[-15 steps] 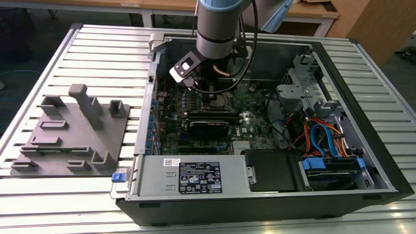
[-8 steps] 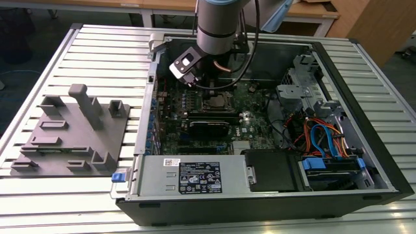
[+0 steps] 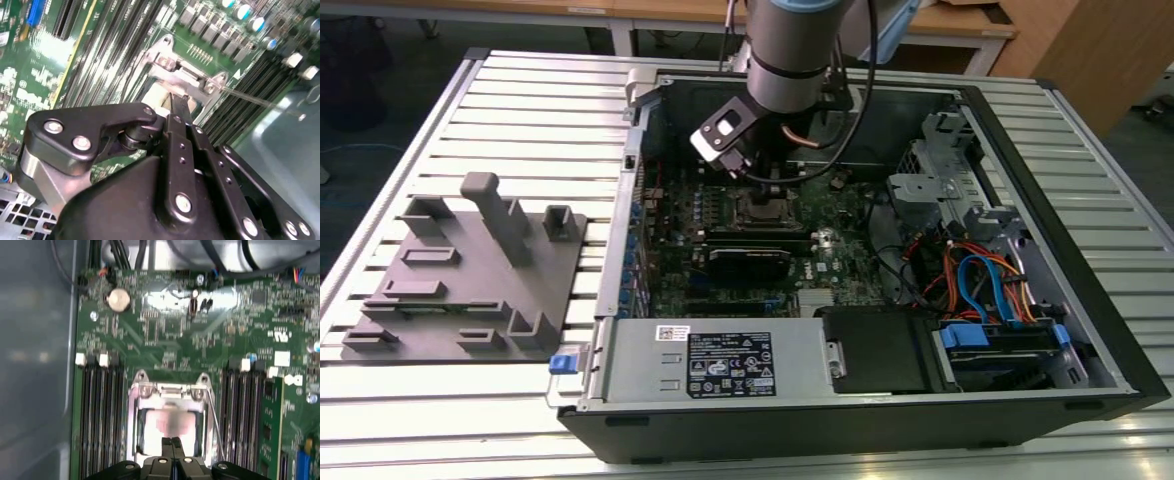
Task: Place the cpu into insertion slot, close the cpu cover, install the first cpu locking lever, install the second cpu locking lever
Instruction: 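Close the cpu cover, then install the first cpu locking lever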
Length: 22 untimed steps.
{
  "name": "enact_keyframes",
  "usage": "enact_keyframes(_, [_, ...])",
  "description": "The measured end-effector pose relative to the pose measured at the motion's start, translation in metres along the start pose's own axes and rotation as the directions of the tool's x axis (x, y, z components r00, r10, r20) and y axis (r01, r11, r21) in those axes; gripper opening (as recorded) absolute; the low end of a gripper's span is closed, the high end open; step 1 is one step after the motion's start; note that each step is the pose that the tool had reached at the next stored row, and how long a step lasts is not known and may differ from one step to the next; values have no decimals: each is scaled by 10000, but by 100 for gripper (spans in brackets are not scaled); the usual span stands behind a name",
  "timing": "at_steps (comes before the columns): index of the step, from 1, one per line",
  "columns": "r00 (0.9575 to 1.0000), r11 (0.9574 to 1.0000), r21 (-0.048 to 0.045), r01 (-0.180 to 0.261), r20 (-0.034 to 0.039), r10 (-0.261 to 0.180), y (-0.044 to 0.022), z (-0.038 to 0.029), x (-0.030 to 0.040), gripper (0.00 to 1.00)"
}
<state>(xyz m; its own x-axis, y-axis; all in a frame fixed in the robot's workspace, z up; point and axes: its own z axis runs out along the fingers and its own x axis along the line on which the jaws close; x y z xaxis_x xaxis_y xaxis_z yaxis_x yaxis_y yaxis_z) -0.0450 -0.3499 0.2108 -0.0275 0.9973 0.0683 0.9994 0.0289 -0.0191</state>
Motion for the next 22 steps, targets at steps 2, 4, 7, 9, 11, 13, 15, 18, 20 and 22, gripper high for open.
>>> enact_keyframes(2, [10000,10000,7,1,0,-1,30,-1,-2,10])
enact_keyframes(4, [10000,10000,9,0,-1,0,39,-1,-2,10])
enact_keyframes(7, [10000,10000,9,0,-1,0,51,-1,-1,10])
enact_keyframes(9, [10000,10000,10,0,0,0,51,-1,-2,10])
enact_keyframes(11, [10000,10000,9,0,-1,0,52,-1,-2,10])
enact_keyframes(13, [10000,10000,9,0,-1,0,52,-1,-1,10])
enact_keyframes(15, [10000,10000,10,0,0,0,53,-4,-1,10])
enact_keyframes(18, [10000,10000,10,0,0,0,52,-30,1,10])
enact_keyframes(20, [10000,10000,9,0,-1,0,52,-51,2,10])
enact_keyframes(22, [10000,10000,9,0,-1,0,51,-78,4,10])
